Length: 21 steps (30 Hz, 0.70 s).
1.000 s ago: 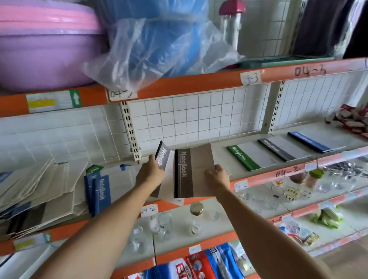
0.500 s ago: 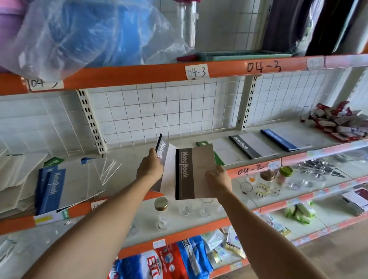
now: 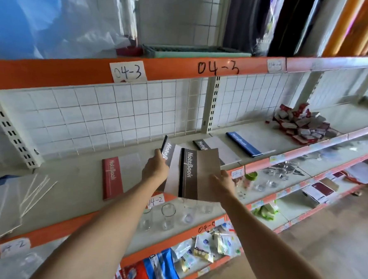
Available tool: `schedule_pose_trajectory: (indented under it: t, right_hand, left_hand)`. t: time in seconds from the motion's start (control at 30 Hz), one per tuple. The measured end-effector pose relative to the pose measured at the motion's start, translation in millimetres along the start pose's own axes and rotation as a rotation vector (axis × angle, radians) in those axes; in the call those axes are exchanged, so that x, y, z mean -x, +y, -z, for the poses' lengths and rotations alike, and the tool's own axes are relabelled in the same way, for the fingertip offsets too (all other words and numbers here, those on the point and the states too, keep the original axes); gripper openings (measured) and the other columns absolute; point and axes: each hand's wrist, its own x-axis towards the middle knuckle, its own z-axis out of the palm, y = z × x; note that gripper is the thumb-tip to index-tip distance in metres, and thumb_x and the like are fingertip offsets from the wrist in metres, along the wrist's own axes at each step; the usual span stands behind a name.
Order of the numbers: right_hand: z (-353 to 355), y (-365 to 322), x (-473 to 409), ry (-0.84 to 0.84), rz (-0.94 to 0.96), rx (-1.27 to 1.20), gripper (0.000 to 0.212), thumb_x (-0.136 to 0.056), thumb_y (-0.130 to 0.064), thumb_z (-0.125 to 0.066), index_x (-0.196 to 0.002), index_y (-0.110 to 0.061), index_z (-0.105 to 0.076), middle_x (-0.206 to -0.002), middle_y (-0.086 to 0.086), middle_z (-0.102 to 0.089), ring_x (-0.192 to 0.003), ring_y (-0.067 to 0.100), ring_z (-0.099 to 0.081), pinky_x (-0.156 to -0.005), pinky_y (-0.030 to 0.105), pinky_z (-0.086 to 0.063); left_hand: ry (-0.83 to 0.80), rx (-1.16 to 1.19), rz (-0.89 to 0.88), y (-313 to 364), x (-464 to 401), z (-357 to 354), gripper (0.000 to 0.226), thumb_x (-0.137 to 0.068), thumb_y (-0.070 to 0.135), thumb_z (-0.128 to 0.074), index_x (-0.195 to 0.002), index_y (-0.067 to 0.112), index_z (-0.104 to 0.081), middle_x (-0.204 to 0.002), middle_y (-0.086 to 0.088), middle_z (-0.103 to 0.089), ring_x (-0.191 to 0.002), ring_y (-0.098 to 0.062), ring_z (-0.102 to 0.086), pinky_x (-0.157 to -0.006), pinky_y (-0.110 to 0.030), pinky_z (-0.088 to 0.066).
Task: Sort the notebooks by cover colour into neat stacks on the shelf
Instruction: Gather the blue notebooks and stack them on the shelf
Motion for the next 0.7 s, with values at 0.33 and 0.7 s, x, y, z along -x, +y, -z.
schedule_pose_trajectory:
  t: [0.33, 0.7]
  right_hand:
    - [66, -6, -118, 0.059, 0.002, 0.190, 0.026, -0.091, -0.016, -0.052, -0.114, -0.003, -0.053, -0.111, 0.020, -0.065, -0.093, 0.035, -0.059, -0.073, 0.033, -0.042]
    - [86, -10, -184, -0.015, 0.076, 0.233, 0.031, -0.091, -0.016, -0.046, -0.121, -0.011, -0.050, -0.117, 0.015, -0.065, -0.091, 0.030, -0.059, -0.078, 0.035, -0.047]
  left_hand:
    - [-0.031, 0.040, -0.009, 88, -80, -72, 0.016, -0.101, 0.014, -0.045, -0.116, 0.009, -0.041, -0.110, -0.016, -0.063, -0.085, -0.031, -0.063, -0.058, -0.038, -0.051]
    - [0.003, -0.066, 0.084, 123, -109, -85, 0.032, -0.101, 0.015, -0.046, -0.131, 0.011, -0.038, -0.120, -0.019, -0.060, -0.096, -0.035, -0.065, -0.074, -0.045, -0.059]
